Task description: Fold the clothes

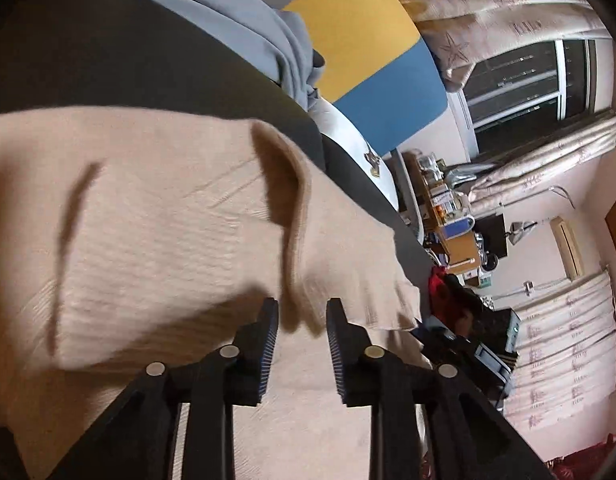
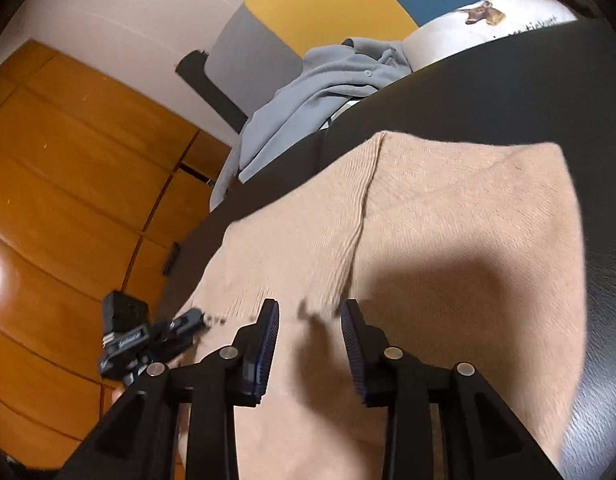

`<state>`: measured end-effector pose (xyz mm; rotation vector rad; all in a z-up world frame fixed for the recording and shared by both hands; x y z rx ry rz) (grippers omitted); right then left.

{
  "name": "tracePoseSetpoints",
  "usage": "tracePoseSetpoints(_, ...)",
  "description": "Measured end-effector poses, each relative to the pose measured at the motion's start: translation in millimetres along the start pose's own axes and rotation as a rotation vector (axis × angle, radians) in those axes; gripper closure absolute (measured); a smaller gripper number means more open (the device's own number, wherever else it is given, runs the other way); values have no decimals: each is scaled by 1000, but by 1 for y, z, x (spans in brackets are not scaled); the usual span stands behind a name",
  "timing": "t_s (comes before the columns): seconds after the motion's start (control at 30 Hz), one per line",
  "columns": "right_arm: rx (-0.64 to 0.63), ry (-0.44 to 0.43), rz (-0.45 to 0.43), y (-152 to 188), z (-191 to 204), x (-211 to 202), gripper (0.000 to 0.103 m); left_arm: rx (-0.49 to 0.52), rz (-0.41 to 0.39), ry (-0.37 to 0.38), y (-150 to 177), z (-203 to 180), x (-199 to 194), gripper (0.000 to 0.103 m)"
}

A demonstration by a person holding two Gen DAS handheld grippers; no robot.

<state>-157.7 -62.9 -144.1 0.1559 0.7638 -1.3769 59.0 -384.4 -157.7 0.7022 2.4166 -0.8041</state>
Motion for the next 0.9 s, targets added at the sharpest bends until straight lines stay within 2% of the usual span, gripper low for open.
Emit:
tracePoseSetpoints(0.1,9,38,25,-3,0,20,69,28,40,-31,-5,-8,15,80)
tracePoseSetpoints(0.2,-28,110,28,-4,7,34,88,103,68,-107,-7,-18,29,98)
tracePoseSetpoints(0.23,-38,124,29,-5,10,37,94,117,72,-121,-8,-21,31,98)
tracePoseSetpoints(0.3,-64,140,31,-6,18,40,94,136,59,-120,-12,-26,27,99)
tracePoseSetpoints(0.4,-69,109,15,-6,25,33,95,137,14,-82,-19,-31,11,100)
tracePoseSetpoints(0.53,-37,7,-34,-4,32,6,95,129,-39,-40,-19,-30,-19,100)
tracePoseSetpoints(0.63,-26,-26,-43,3,32,-7,95,120,-12,-68,-7,-18,-19,100)
tracePoseSetpoints(0.8,18,75,1,21,3,12,95,120,-8,-133,5,-10,-16,100)
tracePoseSetpoints(0.9,20,95,5,25,-3,18,96,122,-13,-174,10,-8,-14,99)
Point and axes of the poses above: each gripper's, at about its wrist camera, not at the fingertips, and x roughly the way its jaws point, z to its left, y to its underside, the point moved 2 cm from there along x, roughly the way its jaws point, and after that the axes turned 7 degrees about x, right-handed, at the moved point
